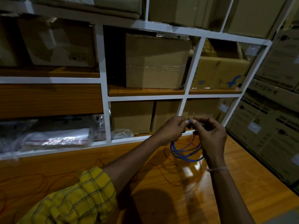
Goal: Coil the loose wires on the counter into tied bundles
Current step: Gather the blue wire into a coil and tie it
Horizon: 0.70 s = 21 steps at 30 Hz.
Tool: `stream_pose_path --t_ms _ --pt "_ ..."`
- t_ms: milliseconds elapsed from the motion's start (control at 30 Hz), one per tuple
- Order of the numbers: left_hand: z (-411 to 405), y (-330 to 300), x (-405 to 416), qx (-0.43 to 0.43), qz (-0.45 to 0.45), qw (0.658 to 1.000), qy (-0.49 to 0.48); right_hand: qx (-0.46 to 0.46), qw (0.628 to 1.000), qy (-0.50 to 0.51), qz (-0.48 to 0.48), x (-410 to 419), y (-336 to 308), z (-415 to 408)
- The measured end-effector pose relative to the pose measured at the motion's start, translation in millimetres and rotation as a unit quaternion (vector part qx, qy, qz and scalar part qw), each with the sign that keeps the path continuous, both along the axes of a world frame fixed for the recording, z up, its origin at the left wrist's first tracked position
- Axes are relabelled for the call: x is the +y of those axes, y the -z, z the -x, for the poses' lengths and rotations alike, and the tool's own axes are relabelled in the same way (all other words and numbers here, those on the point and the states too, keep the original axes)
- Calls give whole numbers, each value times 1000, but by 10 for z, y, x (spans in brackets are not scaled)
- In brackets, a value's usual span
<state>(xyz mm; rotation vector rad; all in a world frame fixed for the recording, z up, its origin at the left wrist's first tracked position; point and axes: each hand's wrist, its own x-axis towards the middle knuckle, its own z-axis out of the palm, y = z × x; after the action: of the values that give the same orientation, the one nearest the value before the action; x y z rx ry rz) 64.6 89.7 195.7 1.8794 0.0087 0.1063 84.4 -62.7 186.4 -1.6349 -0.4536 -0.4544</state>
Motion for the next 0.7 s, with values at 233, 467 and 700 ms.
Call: stream_pose_path --t_ms 233,467,700 --pt "-3 -17 -1 -63 -109 992 -30 -58 991 66 98 -7 -70 62" --pt "16 -30 -34 -98 -170 979 -53 -111 973 123 163 8 -88 71" --pt "10 -12 -50 -108 -183 976 -56 -146 959 140 199 21 -115 131"
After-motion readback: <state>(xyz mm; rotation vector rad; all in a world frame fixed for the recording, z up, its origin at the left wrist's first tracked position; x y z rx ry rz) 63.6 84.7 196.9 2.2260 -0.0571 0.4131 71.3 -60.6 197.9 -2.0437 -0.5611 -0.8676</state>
